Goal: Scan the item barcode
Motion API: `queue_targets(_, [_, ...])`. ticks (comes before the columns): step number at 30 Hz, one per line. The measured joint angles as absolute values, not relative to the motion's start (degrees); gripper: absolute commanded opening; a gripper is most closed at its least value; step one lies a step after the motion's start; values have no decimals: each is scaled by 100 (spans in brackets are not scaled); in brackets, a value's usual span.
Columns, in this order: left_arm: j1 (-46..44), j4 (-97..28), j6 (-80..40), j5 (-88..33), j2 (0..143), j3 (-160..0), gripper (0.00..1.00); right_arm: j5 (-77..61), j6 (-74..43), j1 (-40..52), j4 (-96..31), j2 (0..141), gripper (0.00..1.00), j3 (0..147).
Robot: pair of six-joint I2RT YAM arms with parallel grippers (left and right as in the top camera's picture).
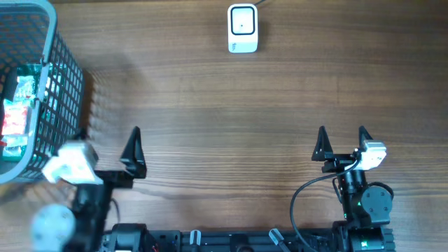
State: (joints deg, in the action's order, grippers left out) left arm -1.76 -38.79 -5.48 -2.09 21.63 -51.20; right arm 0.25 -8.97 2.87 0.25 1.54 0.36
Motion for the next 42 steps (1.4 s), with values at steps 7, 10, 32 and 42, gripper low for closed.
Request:
queue_targets(7, [-176,-7710,-593,-209,5487,-9988,100,25,-895,287,25,165,100,34])
queue_targets(10, [-176,-8143,-596,-209,6672,-11751,100,25,-895,287,21,165,100,34])
queue_targets(32, [2204,-7922,-2126,2265,8851,-13229,100,25,-895,287,21,165,100,34])
queue_targets(42, [4110,-7909,-2351,1505,9504,-13240,100,25,-895,287,21,165,100,34])
